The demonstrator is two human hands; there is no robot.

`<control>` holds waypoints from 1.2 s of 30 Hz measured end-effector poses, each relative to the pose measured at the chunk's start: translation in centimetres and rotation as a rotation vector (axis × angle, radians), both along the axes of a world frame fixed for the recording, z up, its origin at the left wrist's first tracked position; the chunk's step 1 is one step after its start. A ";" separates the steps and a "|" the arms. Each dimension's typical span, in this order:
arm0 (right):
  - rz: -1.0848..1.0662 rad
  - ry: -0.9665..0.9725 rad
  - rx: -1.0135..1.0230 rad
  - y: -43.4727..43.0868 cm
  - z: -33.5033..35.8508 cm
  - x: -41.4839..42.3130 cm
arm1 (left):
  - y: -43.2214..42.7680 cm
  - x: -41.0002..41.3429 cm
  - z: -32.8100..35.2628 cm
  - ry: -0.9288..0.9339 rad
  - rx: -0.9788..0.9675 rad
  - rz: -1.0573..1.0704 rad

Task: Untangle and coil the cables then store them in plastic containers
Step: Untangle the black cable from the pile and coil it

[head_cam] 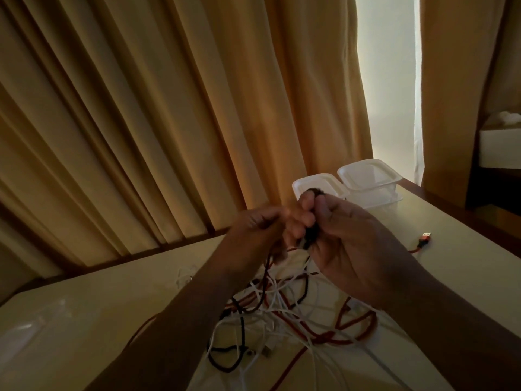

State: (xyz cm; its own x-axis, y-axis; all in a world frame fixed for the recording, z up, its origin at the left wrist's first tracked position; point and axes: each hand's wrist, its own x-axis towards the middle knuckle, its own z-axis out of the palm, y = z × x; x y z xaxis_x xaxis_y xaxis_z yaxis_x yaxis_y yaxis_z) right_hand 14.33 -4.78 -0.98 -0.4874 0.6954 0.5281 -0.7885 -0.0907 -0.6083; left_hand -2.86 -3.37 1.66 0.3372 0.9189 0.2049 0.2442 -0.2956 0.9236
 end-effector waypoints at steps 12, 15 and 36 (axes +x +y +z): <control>-0.863 -0.996 0.536 1.9 -1.3 0.9 | -4.1 0.3 1.4 0.706 0.527 0.011; -0.511 -0.872 0.339 1.0 -0.5 0.9 | -2.9 -1.3 3.9 0.659 0.697 0.084; -0.754 -0.982 0.454 2.0 -1.2 0.9 | -2.4 -0.7 2.4 0.657 0.514 -0.040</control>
State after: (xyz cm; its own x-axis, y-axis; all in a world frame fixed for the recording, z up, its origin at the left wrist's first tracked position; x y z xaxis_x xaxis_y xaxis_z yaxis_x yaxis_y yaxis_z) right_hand 15.20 -2.80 -2.16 -0.3728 0.8192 0.4357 0.2287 0.5362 -0.8125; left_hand -3.54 -5.76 4.10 0.5653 0.7491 0.3453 0.6664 -0.6615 0.3441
